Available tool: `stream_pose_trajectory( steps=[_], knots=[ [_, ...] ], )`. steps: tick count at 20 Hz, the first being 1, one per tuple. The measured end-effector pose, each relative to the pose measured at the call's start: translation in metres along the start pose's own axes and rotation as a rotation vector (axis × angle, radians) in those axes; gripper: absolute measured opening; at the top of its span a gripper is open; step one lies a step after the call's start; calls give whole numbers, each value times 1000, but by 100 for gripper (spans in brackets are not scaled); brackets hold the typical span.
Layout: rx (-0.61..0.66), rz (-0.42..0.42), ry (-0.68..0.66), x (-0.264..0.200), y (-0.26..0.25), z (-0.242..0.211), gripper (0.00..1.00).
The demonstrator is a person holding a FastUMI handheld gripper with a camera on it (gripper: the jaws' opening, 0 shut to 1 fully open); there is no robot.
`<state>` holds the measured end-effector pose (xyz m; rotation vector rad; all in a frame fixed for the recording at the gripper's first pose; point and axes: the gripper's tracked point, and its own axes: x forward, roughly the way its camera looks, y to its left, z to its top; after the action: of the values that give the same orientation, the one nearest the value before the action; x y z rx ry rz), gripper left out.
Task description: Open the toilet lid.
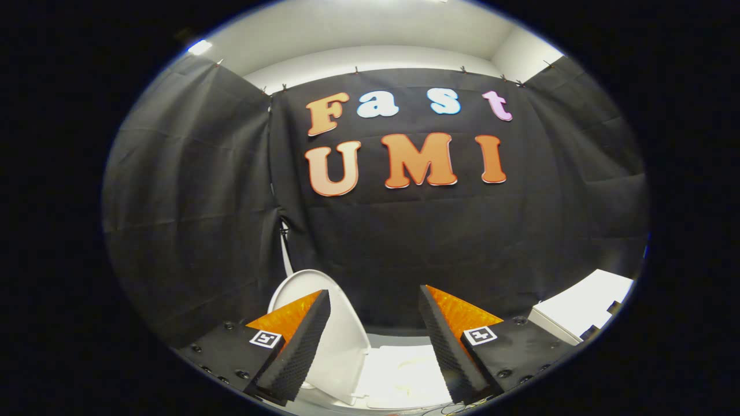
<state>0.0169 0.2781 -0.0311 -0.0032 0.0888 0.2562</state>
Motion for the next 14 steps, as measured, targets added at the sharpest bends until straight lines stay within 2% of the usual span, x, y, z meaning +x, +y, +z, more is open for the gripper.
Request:
stream_pose_trajectory(
  steps=[8,14],
  knots=[
    [13,-139,-21,-12,-136,27,96],
    [-1,-167,-26,-29,-193,31,98]
  ],
)
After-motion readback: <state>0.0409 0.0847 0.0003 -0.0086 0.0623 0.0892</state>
